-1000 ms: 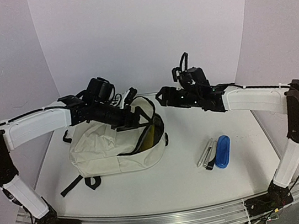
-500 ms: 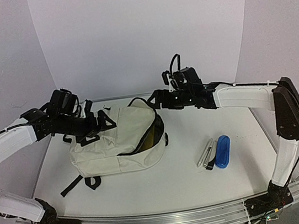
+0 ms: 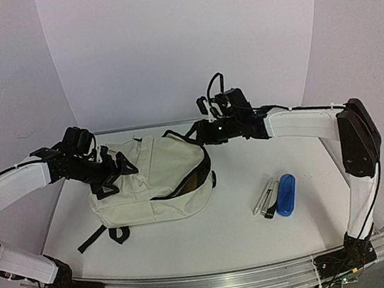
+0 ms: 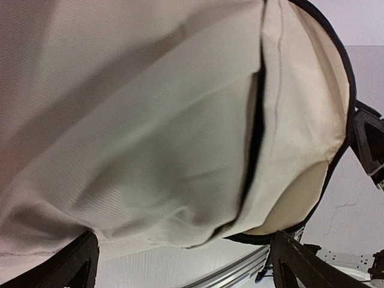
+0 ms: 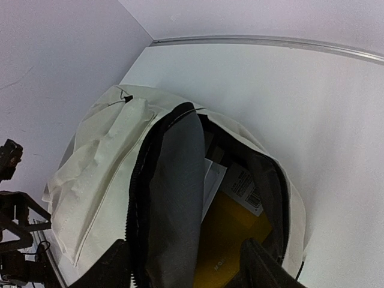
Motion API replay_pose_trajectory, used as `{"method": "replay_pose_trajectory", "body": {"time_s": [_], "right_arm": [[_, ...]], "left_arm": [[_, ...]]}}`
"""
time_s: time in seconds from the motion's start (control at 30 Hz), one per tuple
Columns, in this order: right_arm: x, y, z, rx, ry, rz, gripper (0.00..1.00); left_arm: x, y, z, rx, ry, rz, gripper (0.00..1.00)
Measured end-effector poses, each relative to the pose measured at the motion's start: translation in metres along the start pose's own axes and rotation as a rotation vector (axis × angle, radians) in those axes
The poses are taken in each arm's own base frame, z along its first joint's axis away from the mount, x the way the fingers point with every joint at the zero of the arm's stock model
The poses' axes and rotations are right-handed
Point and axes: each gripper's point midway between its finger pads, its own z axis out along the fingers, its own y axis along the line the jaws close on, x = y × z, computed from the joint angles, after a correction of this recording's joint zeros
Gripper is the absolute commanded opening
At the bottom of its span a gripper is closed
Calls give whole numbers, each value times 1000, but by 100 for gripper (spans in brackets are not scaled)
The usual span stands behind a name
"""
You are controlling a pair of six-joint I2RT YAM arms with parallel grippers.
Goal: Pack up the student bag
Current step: Adjust the student bag at the center of the board.
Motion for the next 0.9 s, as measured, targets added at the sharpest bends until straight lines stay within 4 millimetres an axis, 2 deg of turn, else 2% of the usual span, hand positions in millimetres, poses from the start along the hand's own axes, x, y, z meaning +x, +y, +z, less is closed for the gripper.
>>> {"method": "replay_pose_trajectory", "body": {"time_s": [0.1,0.2,0.37,0.57,0.63,0.77,0.9], "right_arm": [[3,5,0,-27,17,3,20],[9,5,1,-43,35,11,14],[39,-6,5,-34,105,38,1],[72,-18,7,-25,173,82,0],[84,-18,8,-25,191,94,0],[109,-2,11,-49,225,106,0],[130,33,14,-116,244,115,0]], "left_arm": [[-6,13,5,-18,-8,-28,100],[-13,16,7,-11,-24,-37,100],[-31,24,14,2,-52,-58,100],[-67,38,26,1,-114,-41,100],[-85,39,31,-5,-130,-21,100],[-124,36,40,-5,-175,43,100],[-162,26,48,16,-221,127,100]]}}
